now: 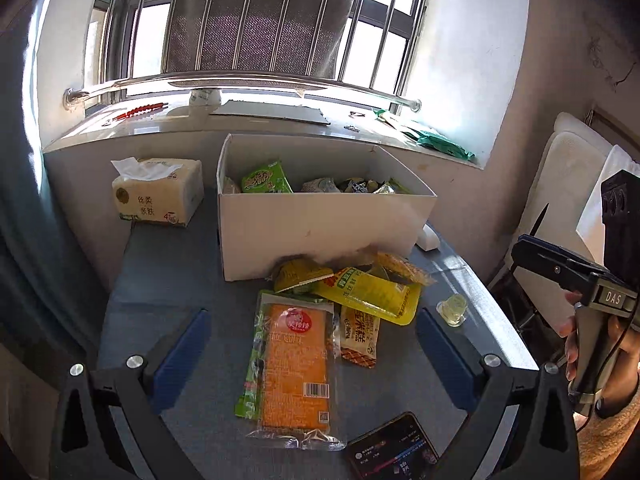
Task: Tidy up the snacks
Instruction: 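Withdraw both tools from the box back over the table, then grasp the orange bread bag with the left tool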
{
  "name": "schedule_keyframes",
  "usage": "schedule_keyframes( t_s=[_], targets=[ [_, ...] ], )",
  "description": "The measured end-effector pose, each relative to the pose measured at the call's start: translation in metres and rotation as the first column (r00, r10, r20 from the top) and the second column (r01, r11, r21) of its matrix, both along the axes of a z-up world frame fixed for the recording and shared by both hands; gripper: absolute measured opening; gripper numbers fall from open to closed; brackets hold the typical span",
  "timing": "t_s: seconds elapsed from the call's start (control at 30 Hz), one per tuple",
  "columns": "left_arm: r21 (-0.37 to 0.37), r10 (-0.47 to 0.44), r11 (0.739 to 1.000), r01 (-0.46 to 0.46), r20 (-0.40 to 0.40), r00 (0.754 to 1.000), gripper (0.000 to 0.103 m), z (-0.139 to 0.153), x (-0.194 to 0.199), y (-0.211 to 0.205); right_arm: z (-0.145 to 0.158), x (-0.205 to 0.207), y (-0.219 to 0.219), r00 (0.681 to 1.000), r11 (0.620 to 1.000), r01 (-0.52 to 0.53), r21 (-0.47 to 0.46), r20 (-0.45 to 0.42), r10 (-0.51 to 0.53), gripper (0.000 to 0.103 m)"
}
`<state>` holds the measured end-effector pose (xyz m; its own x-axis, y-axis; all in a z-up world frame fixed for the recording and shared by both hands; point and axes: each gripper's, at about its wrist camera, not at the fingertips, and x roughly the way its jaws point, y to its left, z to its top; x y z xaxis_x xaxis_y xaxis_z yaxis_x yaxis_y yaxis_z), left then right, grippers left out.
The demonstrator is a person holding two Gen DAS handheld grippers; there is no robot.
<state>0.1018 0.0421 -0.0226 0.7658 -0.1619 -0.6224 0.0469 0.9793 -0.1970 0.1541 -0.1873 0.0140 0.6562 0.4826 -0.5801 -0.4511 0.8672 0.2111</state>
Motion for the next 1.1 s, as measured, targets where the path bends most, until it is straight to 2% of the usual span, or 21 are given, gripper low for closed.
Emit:
schedule_keyframes(
  t_s=[0.2, 0.3, 0.37, 0.43, 0.53, 0.63, 0.73, 0.9, 0.97, 1.0, 1.03, 1.1],
  targets=[
    [0.033, -0.032, 0.999, 0.035, -0.085, 0.996, 0.103, -0.044, -0.049, -0.030, -0.057, -0.070, -0.028, 0.993, 0.998, 0.057, 0.041, -0.105, -0.052, 0.103],
    [0.058, -0.046, 0.997, 0.052, -0.110, 0.993, 0.103, -0.051, -0.056, -0.038, -0.078, -0.094, -0.033, 0.987, 0.999, 0.037, 0.012, -0.157, -0.035, 0.103],
    [0.089, -0.035, 0.995, 0.046, -0.121, 0.992, 0.103, -0.052, -0.053, -0.040, -0.083, -0.105, -0.034, 0.987, 1.000, 0.025, -0.006, -0.161, -0.026, 0.103],
    [0.096, -0.026, 0.995, 0.038, -0.122, 0.992, 0.103, -0.051, -0.045, -0.038, -0.079, -0.109, -0.034, 0.988, 1.000, 0.016, 0.008, -0.153, -0.014, 0.103],
    [0.061, -0.054, 0.996, 0.064, -0.149, 0.987, 0.103, -0.053, -0.026, -0.035, -0.071, -0.115, -0.032, 0.994, 1.000, 0.007, 0.022, -0.111, -0.005, 0.103],
    [0.083, -0.052, 0.994, 0.067, -0.172, 0.984, 0.103, -0.057, -0.002, -0.033, -0.065, -0.116, -0.025, 0.996, 1.000, -0.009, 0.025, -0.089, 0.012, 0.103],
    [0.127, -0.025, 0.990, 0.055, -0.227, 0.974, 0.103, -0.068, 0.028, -0.031, -0.063, -0.118, -0.020, 0.996, 0.999, -0.026, 0.020, -0.081, 0.028, 0.103],
    [0.118, -0.019, 0.991, 0.057, -0.301, 0.953, 0.102, -0.086, 0.061, -0.021, -0.066, -0.122, -0.017, 0.996, 0.999, -0.040, 0.009, -0.083, 0.040, 0.103],
    [0.090, -0.038, 0.993, 0.071, -0.325, 0.945, 0.093, -0.091, 0.066, -0.017, -0.067, -0.122, -0.018, 0.995, 0.999, -0.044, 0.012, -0.089, 0.045, 0.103],
    [0.088, -0.036, 0.994, 0.068, -0.327, 0.944, 0.083, -0.093, 0.067, -0.016, -0.068, -0.122, -0.019, 0.995, 0.999, -0.042, 0.014, -0.093, 0.043, 0.103],
    [0.076, -0.041, 0.995, 0.069, -0.321, 0.946, 0.080, -0.092, 0.066, -0.013, -0.068, -0.122, -0.020, 0.995, 0.999, -0.037, 0.017, -0.093, 0.038, 0.103],
    [0.039, -0.043, 0.998, 0.057, -0.305, 0.951, 0.065, -0.088, 0.061, -0.005, -0.067, -0.121, -0.022, 0.995, 0.999, -0.033, 0.026, -0.097, 0.035, 0.103]
  ],
)
